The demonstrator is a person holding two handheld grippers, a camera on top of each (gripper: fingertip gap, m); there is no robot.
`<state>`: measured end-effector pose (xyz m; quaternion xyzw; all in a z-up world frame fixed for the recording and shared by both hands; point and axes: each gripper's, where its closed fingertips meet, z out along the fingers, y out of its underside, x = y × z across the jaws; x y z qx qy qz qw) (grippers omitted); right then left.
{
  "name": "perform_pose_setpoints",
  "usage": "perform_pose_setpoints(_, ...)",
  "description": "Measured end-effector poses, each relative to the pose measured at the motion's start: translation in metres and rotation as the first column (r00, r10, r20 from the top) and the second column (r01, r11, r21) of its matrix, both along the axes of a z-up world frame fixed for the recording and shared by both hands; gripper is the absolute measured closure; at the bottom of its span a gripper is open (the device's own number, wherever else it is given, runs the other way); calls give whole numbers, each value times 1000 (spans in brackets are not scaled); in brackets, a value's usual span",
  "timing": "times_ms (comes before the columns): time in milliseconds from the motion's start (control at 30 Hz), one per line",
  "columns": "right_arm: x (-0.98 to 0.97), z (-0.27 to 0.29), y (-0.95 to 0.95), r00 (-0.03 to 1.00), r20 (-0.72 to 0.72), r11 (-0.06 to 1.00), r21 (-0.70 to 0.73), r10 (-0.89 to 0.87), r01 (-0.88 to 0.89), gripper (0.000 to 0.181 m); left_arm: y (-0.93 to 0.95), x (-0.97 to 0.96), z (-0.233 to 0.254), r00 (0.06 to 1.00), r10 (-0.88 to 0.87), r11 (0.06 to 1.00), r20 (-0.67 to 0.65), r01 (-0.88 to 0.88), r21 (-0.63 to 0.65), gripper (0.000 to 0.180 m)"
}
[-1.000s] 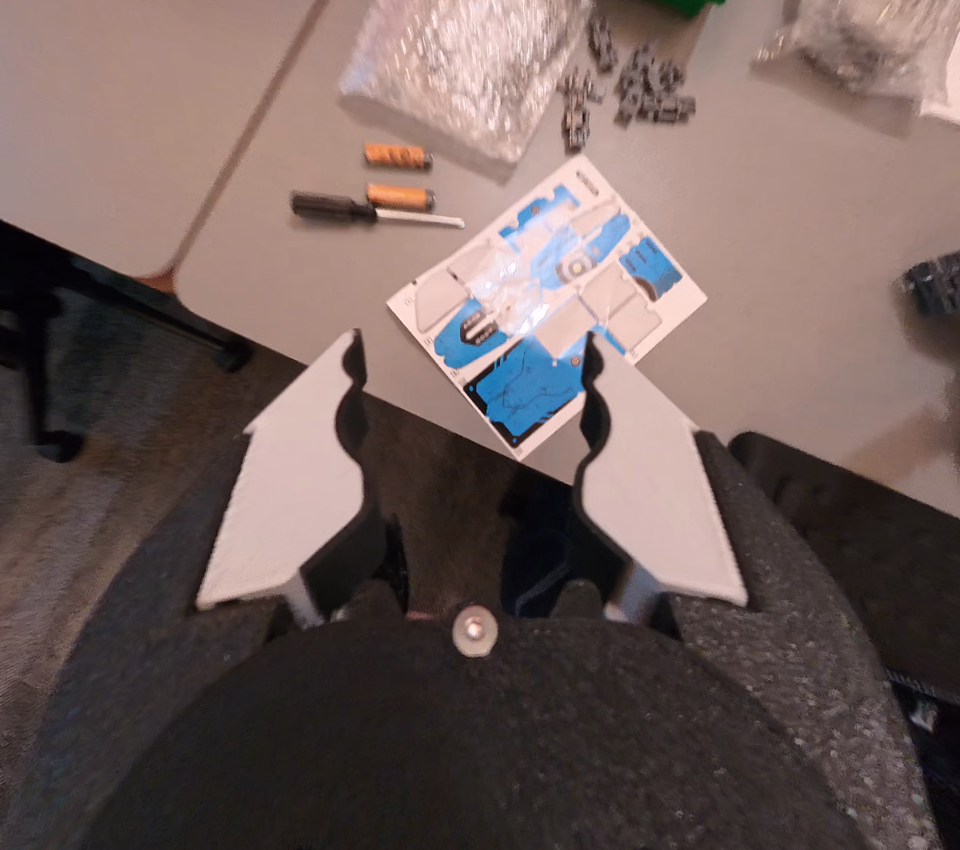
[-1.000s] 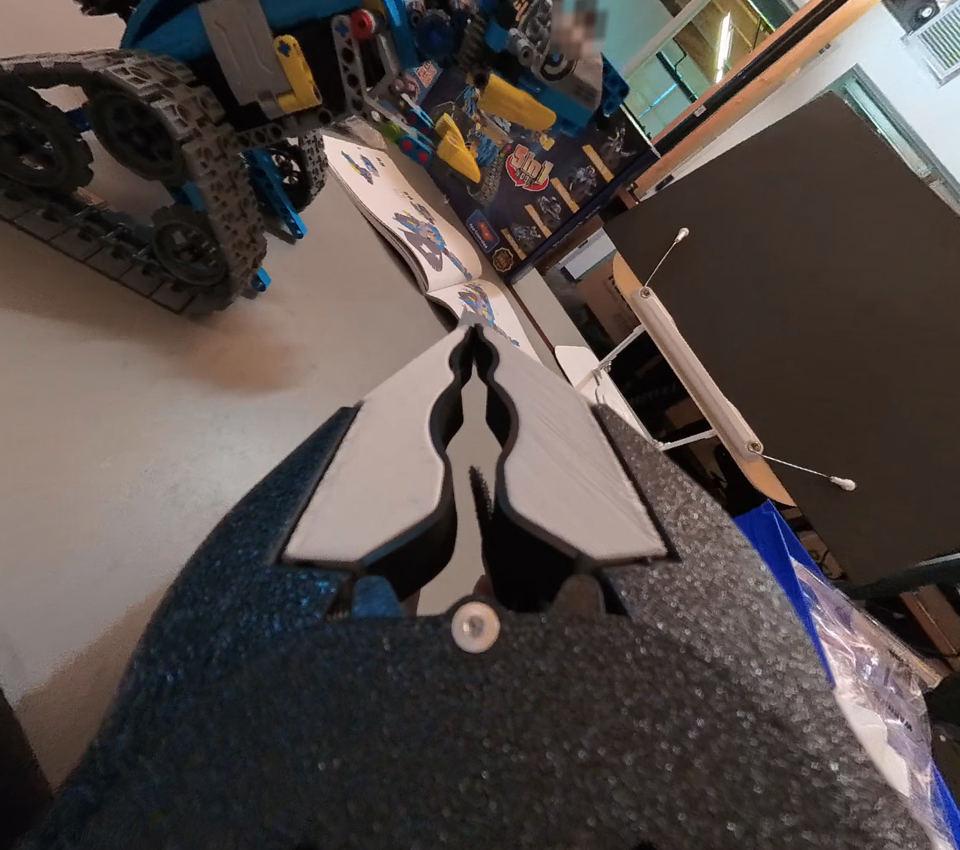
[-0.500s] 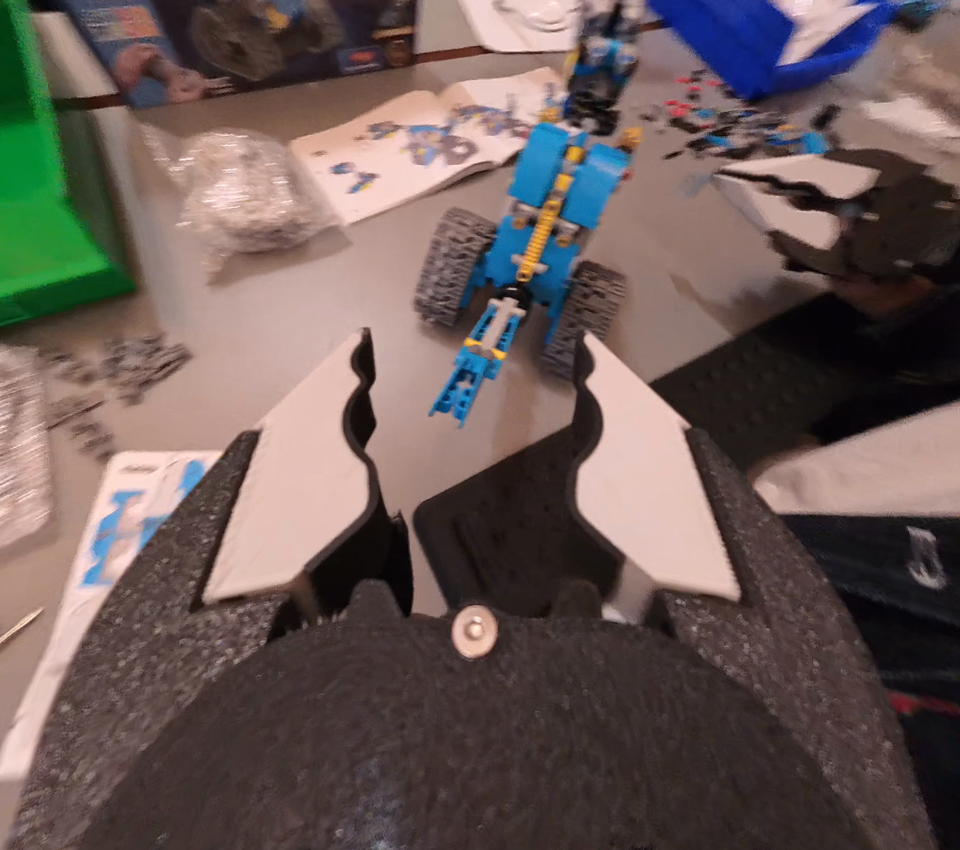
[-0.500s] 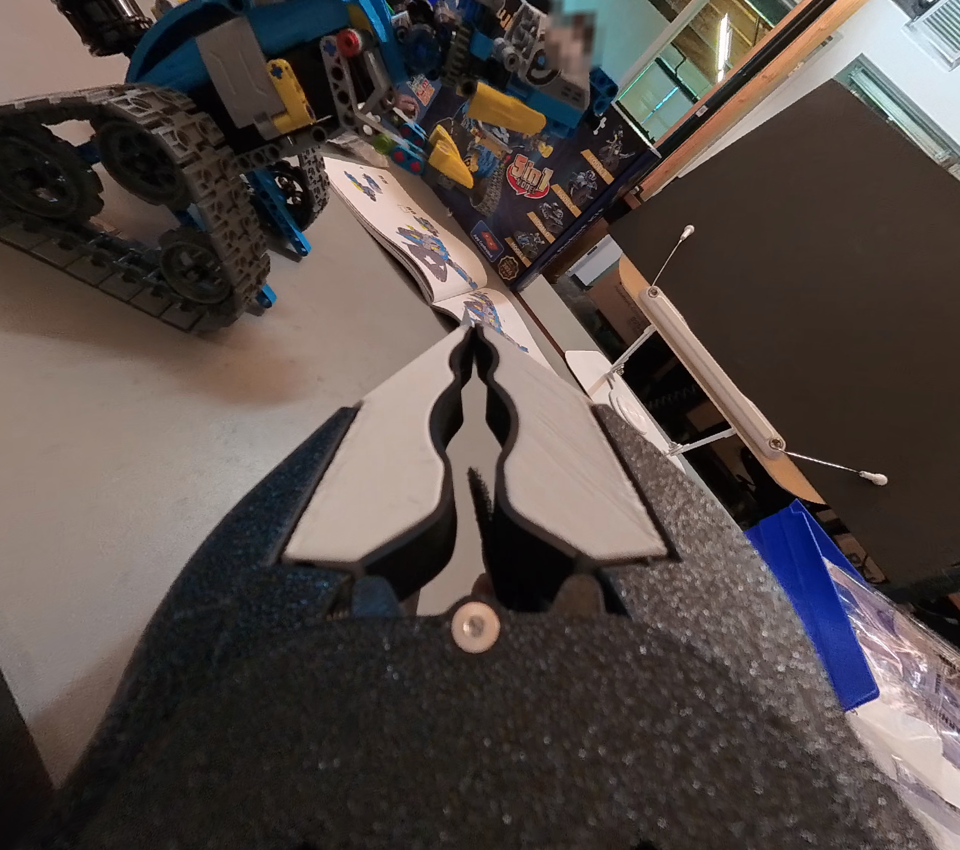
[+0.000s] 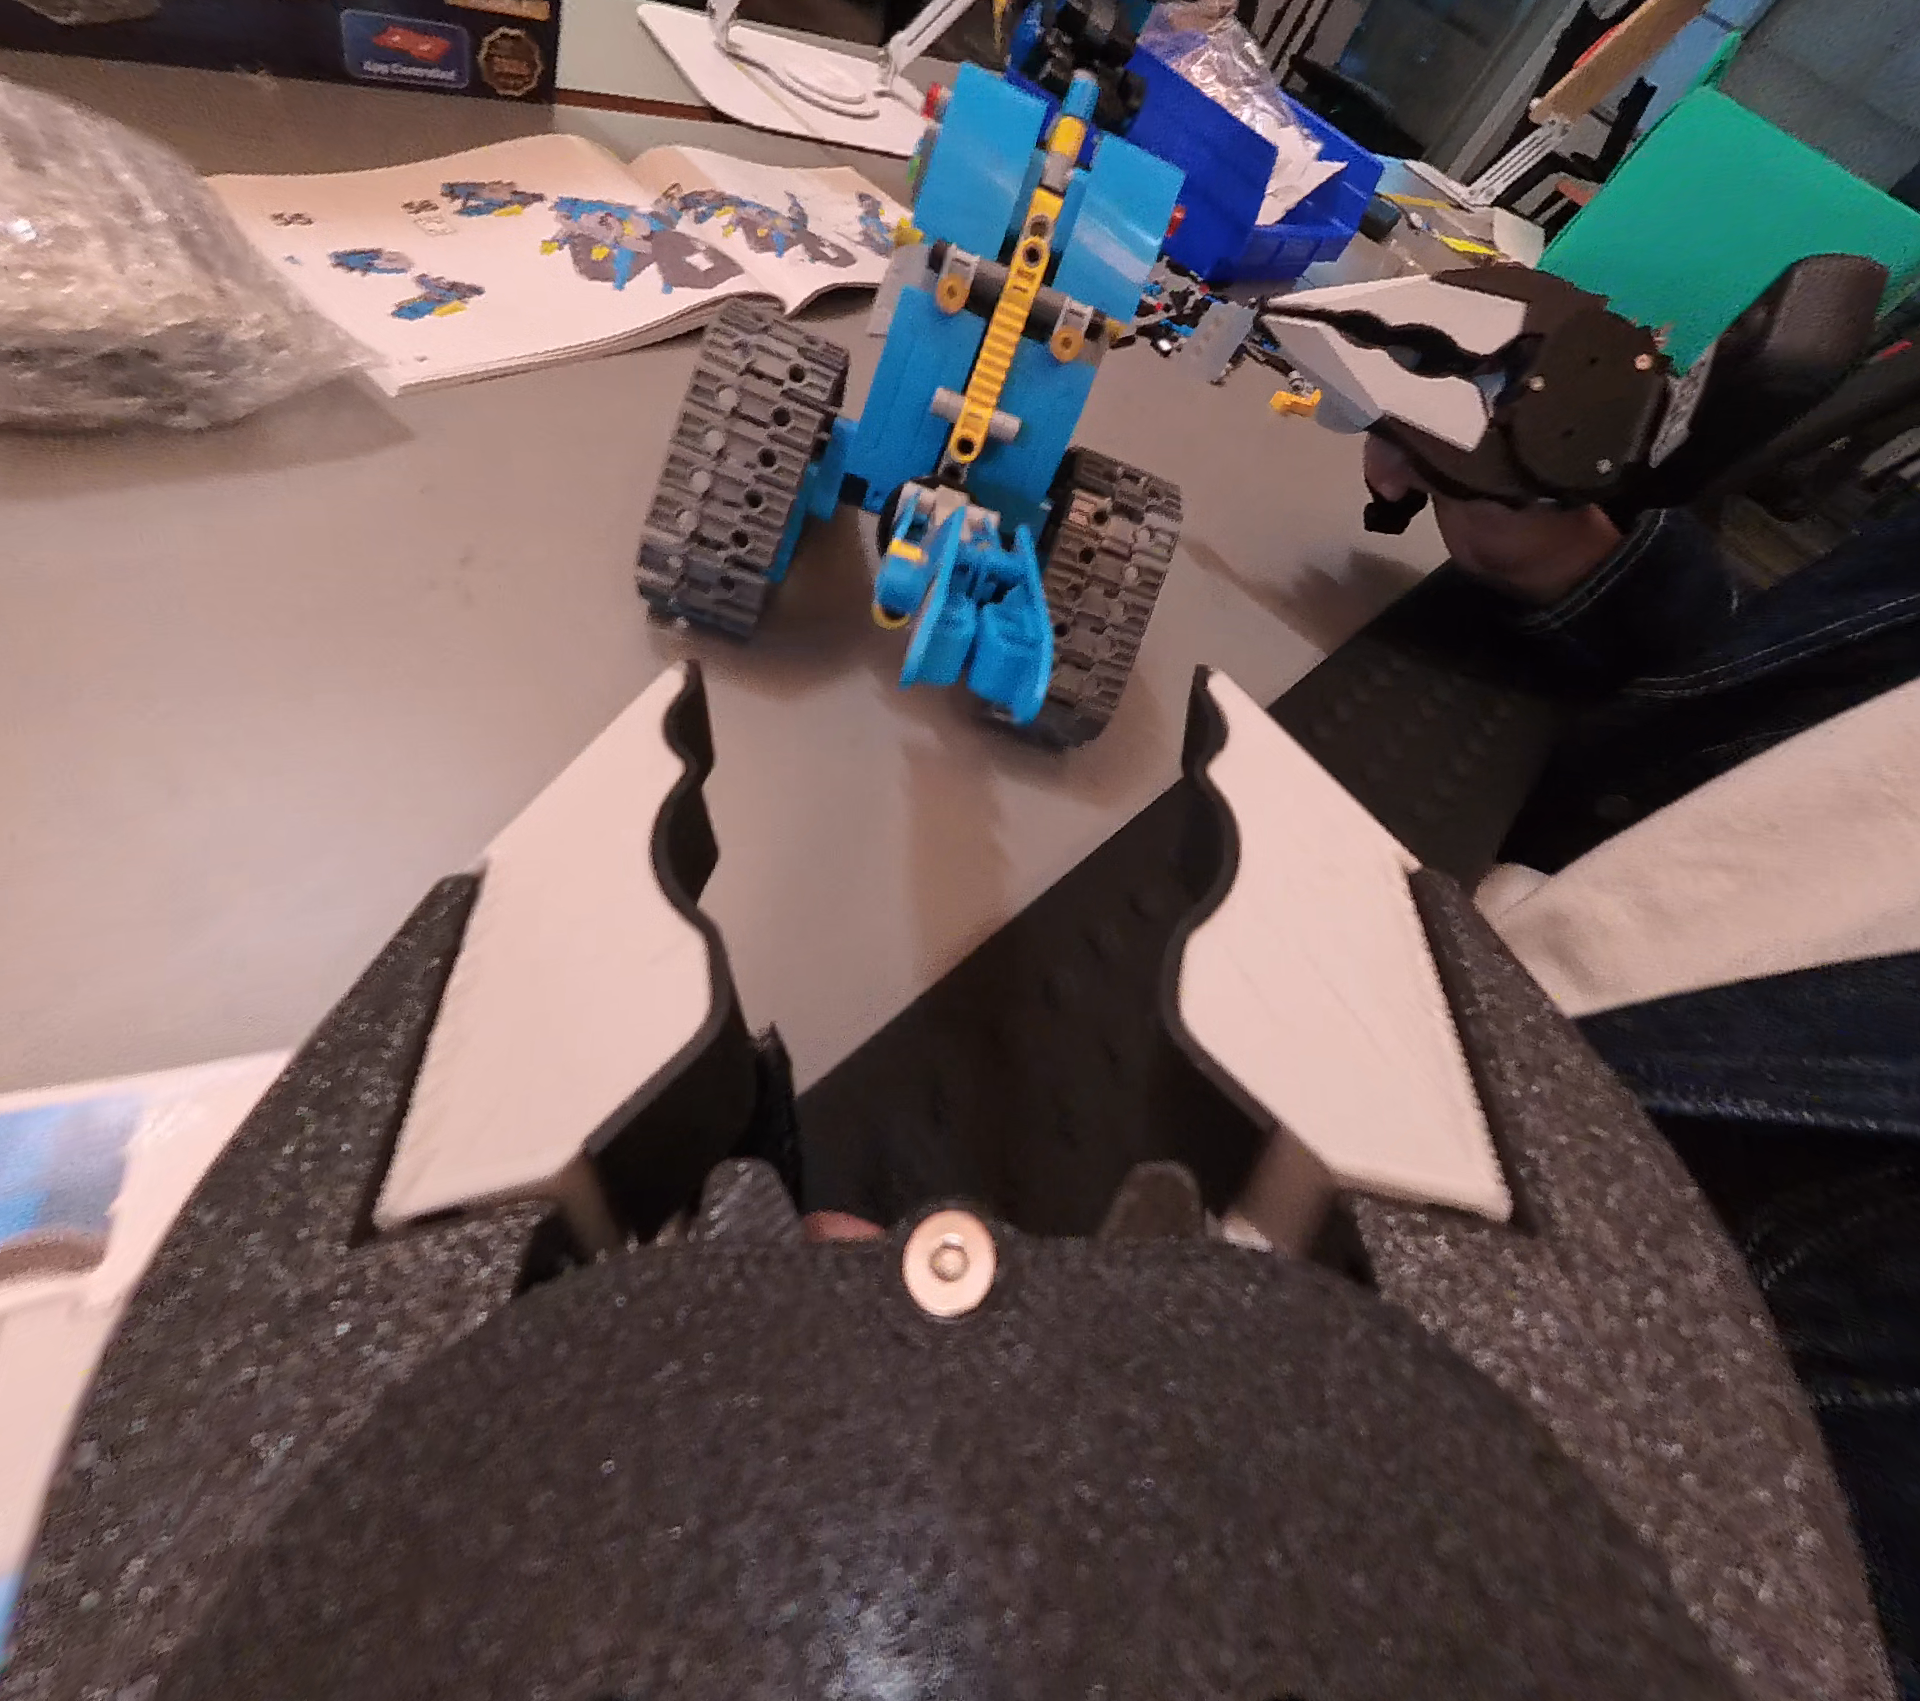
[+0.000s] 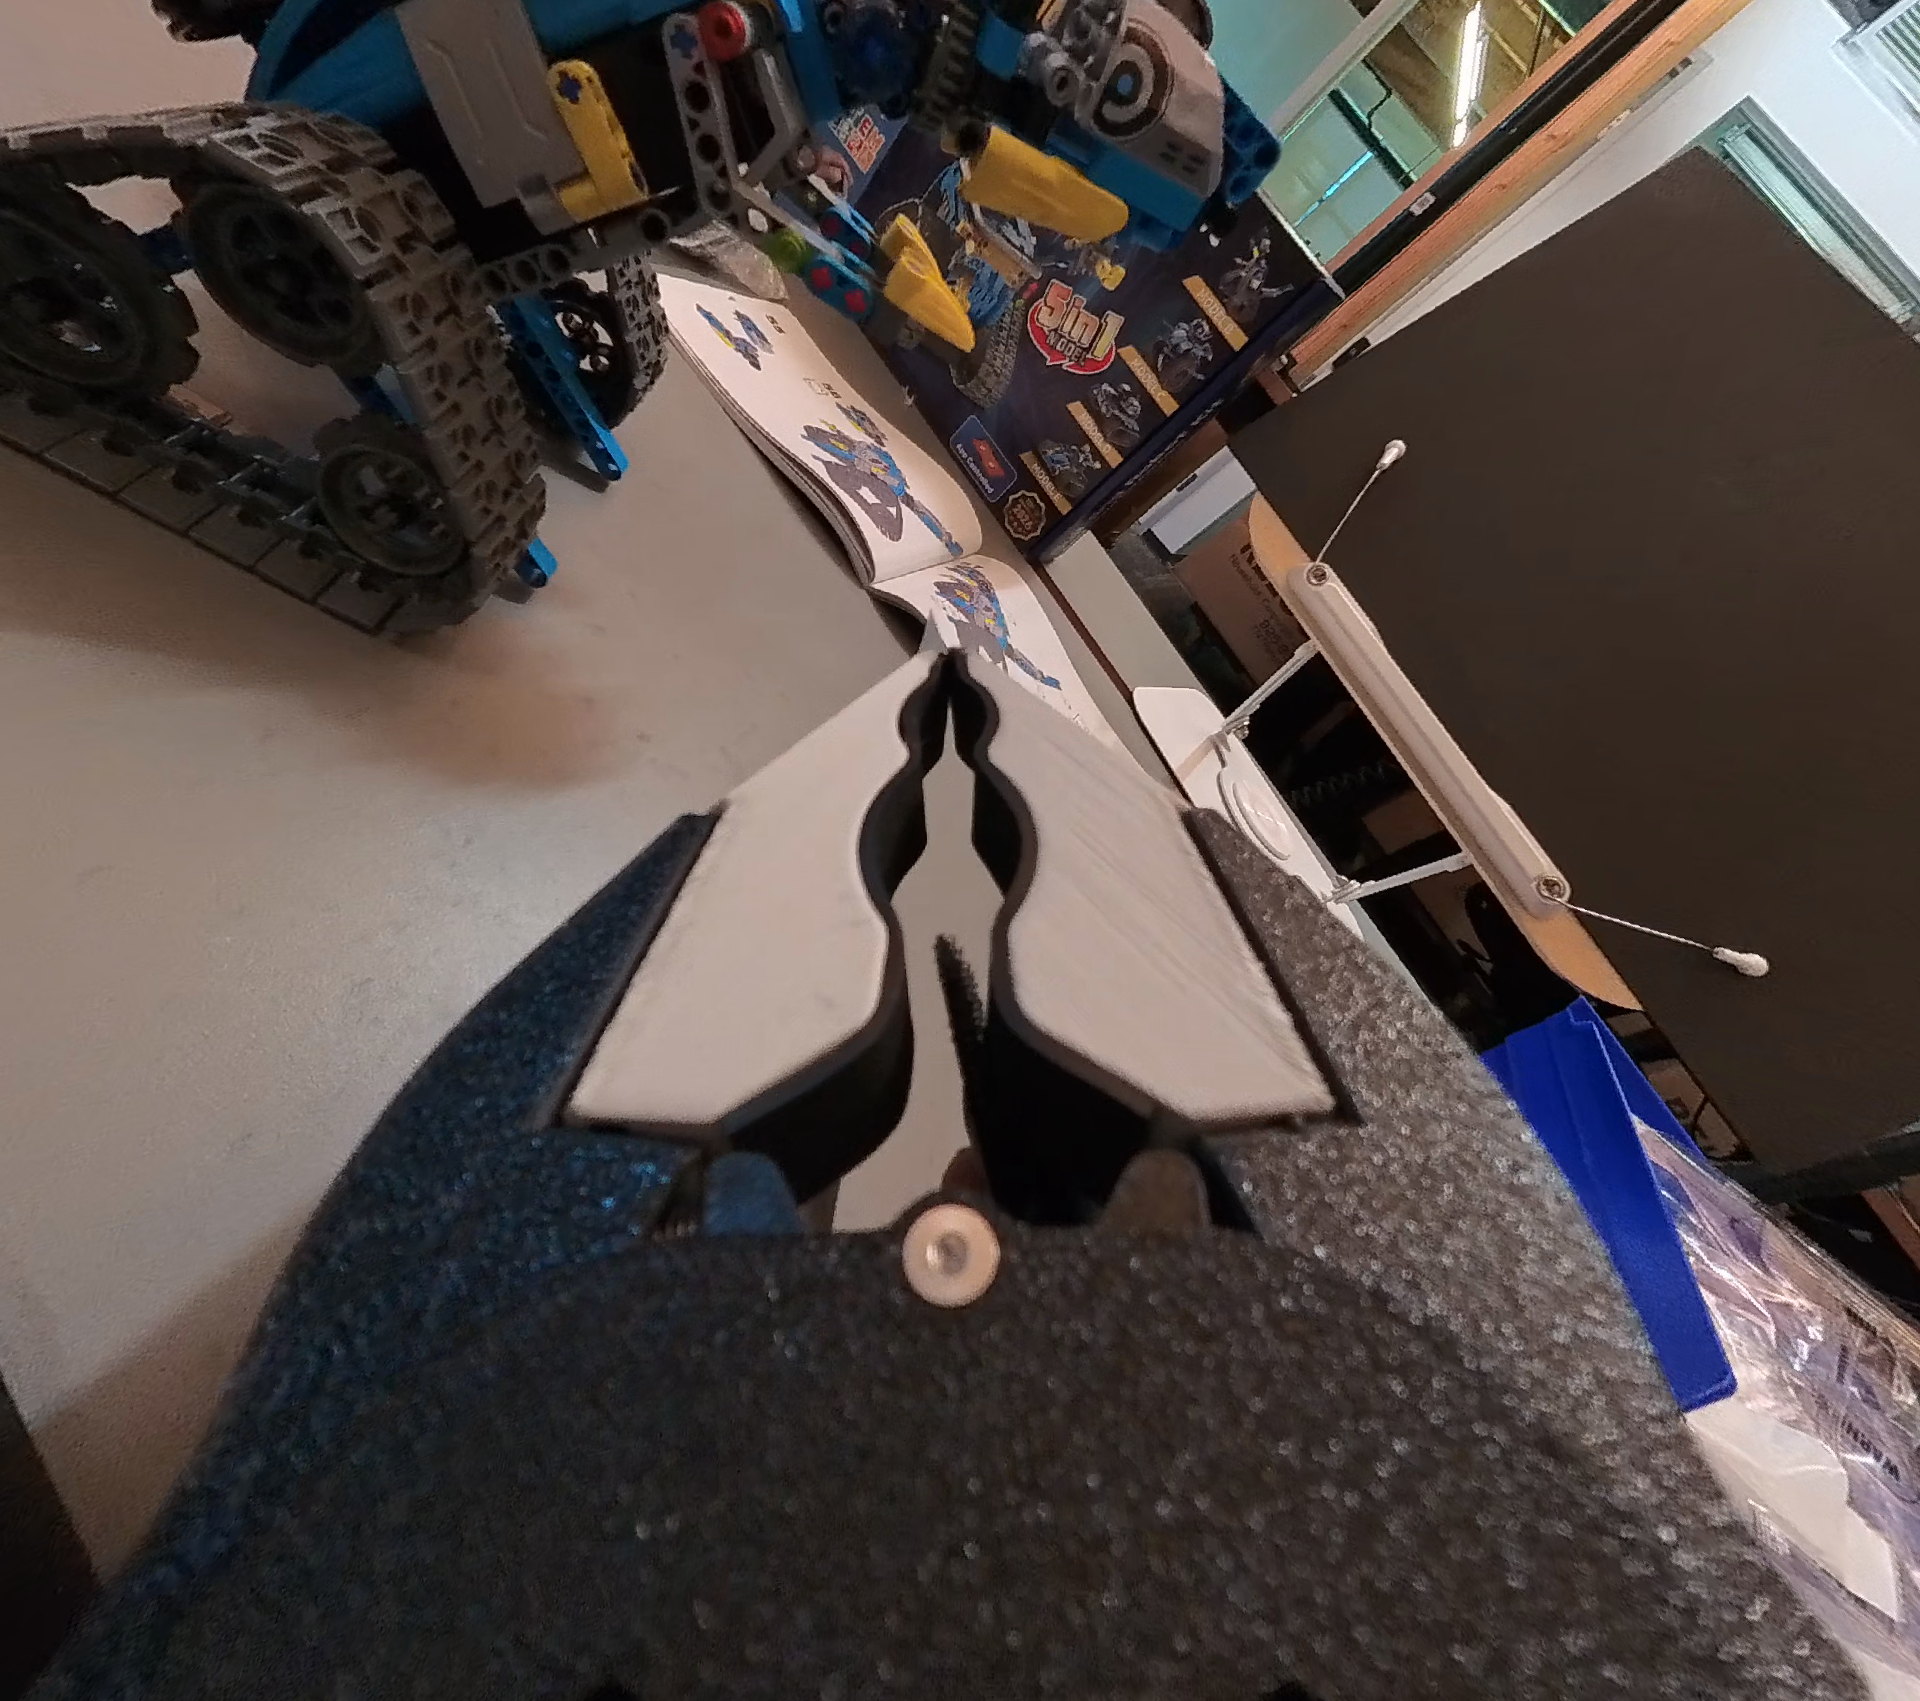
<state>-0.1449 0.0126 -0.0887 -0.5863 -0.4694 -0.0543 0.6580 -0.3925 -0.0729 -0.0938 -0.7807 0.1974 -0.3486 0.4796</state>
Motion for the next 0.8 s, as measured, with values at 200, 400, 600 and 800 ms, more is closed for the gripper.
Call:
perform_pose_setpoints(200, -1, -3, 0, 1000, 31, 1000, 11, -7, 6, 181, 18, 16, -9, 995, 20, 998, -93, -15, 56, 130)
perform_pose_setpoints(400, 0, -4, -1, 999, 36, 1000, 10, -9, 9, 181, 19, 31, 6, 997, 55, 989, -47, -48, 142, 153)
perform_pose_setpoints(600, 5, -5, 2, 998, 57, 999, 20, -34, 33, 181, 15, 68, 13, 977, 148, 980, -153, -124, 156, 152)
perform_pose_setpoints(800, 27, 8, 18, 979, 178, 991, 112, -96, 76, 181, 10, 100, 10, 970, 187, 975, -155, -164, 151, 149)
